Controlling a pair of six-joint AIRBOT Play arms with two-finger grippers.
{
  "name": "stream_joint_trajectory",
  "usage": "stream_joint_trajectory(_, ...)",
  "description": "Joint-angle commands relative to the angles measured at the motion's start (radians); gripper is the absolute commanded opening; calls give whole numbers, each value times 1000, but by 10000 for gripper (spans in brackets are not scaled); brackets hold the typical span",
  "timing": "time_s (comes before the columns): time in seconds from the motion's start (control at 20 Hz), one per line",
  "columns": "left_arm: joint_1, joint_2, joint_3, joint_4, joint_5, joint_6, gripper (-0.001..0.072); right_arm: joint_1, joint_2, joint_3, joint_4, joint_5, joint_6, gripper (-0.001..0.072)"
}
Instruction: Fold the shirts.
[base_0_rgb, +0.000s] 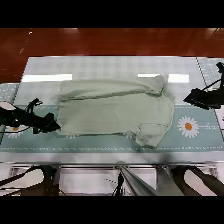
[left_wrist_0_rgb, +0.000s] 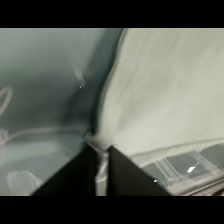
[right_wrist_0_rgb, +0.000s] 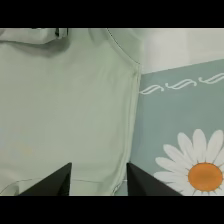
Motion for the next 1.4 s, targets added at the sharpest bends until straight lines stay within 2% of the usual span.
stream_joint_trajectory(0.0,-79,-21,-3,-40,98,7,27,-1,17,-2,-56,54,-6,456)
stream_joint_trajectory(0.05,-79,-21,-3,-40,95,12,27,-1,17,-8,-134,72,-4,483)
stream_joint_trajectory(0.15,-76,-17,-2,-40,70,43,27,-27,17,-75,-261,101,25,482)
stream_joint_trajectory(0.2,-76,-14,-2,-40,53,71,27,-53,17,-127,-240,106,24,482)
stream_joint_trajectory(0.3,-77,-8,-2,-40,31,105,27,-90,17,-252,-63,107,-19,490)
stream_joint_trajectory(0.4,-76,-6,-2,-40,21,117,26,-78,17,-377,106,42,-68,490)
stream_joint_trajectory(0.5,-77,-6,-2,-41,19,116,27,-37,17,-473,200,-49,-69,490)
stream_joint_trajectory(0.6,-77,-6,-2,-41,12,116,27,16,17,-533,207,-111,-56,490)
stream_joint_trajectory(0.8,-77,-6,-2,-41,6,116,27,119,16,-589,211,-282,34,485)
stream_joint_trajectory(0.85,-77,-6,-2,-40,6,117,27,159,16,-588,239,-344,50,430)
stream_joint_trajectory(0.9,-77,-6,-2,-41,7,117,27,198,16,-588,266,-410,64,328)
stream_joint_trajectory(1.0,-77,-4,-1,-40,6,119,26,256,17,-584,322,-524,70,67)
stream_joint_trajectory(1.05,-77,0,5,-40,4,126,27,259,17,-565,323,-533,66,25)
stream_joint_trajectory(1.25,-75,70,142,-90,-5,154,26,254,28,-327,292,-418,-45,24)
stream_joint_trajectory(1.35,-76,109,286,-174,8,161,26,254,30,-166,288,-463,-64,24)
